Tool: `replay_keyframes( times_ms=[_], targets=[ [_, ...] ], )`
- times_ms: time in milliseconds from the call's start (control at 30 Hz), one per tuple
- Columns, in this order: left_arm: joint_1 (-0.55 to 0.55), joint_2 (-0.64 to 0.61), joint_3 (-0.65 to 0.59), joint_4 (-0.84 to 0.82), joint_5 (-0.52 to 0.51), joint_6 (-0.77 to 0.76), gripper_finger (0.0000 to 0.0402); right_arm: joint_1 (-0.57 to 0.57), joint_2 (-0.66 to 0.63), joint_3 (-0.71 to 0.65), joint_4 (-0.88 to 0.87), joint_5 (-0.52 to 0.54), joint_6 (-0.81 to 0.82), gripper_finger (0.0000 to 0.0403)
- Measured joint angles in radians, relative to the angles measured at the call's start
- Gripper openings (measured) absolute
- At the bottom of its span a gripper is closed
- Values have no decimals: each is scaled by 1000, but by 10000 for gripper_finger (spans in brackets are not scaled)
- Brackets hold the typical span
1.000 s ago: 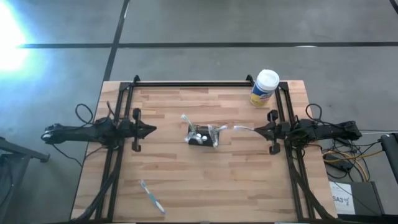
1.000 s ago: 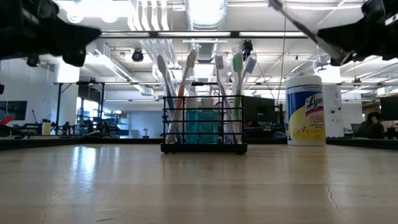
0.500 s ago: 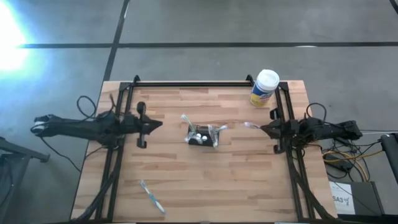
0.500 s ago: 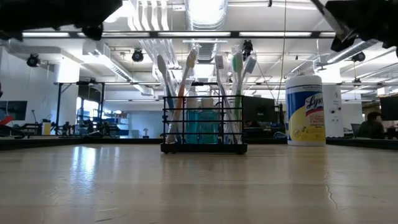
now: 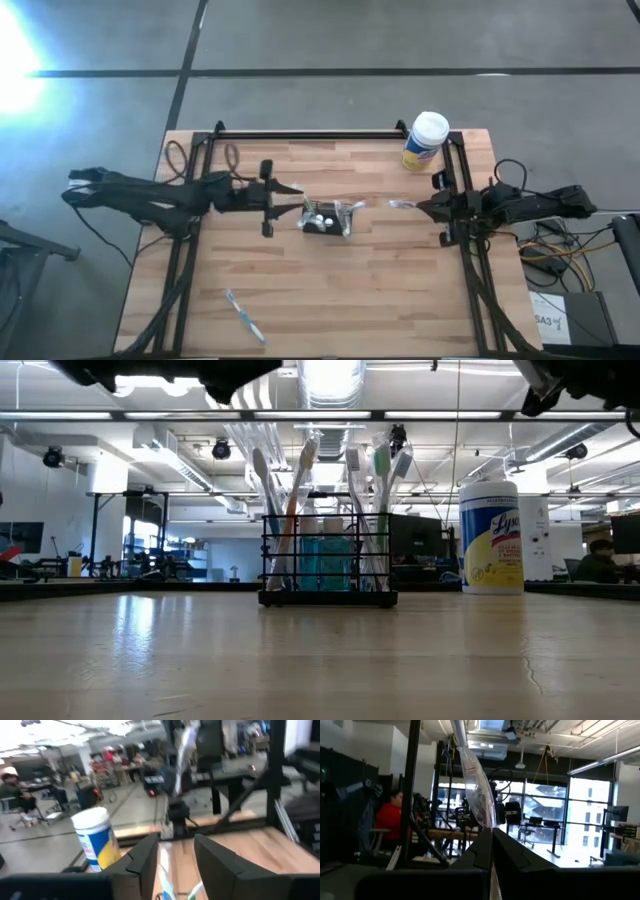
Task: Pick & Place toothbrushing station
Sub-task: Put the violet toothbrush into the black mesh organizer
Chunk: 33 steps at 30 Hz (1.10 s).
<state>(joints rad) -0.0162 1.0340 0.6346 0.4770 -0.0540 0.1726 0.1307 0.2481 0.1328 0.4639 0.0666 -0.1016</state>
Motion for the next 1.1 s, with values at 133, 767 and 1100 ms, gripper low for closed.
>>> replay_keyframes(
  times_ms=[133, 767, 1100],
  targets=[
    [0, 84, 76, 8, 75, 71, 159, 0, 130, 39, 110, -37, -34, 8],
    [-1, 344, 372, 22, 202, 145, 172, -1, 682, 305, 385, -93, -113, 8],
    [0, 346, 387, 125, 274, 143, 172, -1, 822, 389, 448, -84, -193, 8]
  ],
)
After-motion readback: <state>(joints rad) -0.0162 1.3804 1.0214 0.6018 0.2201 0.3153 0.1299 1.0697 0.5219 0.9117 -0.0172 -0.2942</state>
